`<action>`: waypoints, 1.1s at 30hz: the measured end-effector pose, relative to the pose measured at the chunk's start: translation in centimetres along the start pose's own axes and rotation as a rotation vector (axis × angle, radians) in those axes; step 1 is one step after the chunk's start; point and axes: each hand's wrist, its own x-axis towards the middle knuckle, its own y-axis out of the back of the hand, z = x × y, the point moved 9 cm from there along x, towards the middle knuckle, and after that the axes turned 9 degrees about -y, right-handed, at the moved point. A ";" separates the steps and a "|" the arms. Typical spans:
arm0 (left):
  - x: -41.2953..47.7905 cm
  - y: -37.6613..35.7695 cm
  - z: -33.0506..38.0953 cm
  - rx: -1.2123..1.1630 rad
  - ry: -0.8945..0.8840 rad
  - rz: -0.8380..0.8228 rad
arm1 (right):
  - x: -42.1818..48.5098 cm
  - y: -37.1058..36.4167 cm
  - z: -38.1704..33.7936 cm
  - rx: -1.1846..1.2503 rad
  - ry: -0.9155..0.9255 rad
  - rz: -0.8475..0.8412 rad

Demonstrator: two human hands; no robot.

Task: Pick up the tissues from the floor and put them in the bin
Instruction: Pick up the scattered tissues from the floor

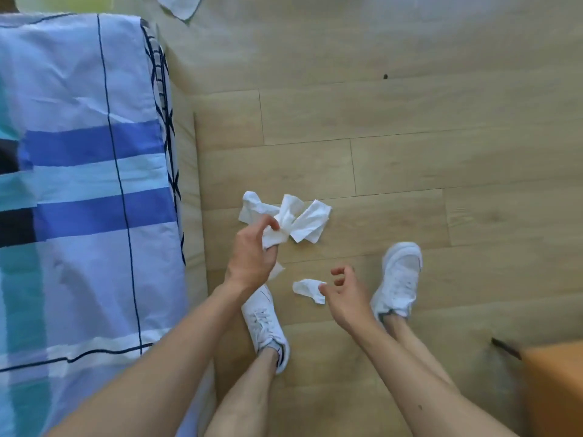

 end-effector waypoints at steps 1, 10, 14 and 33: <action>0.9 -0.6 -1.7 0.002 0.040 -0.016 | 1.4 -1.2 0.7 -0.076 -0.044 -0.032; 9.8 -9.8 -16.3 0.108 0.107 -0.179 | 14.6 -11.9 8.4 -0.322 -0.279 -0.214; 10.0 -14.9 -21.9 0.199 0.207 -0.320 | 17.4 -15.7 12.1 -0.316 -0.345 -0.246; 9.2 -18.1 -26.7 0.290 0.211 -0.552 | 26.1 -10.1 -4.2 -0.408 0.451 0.329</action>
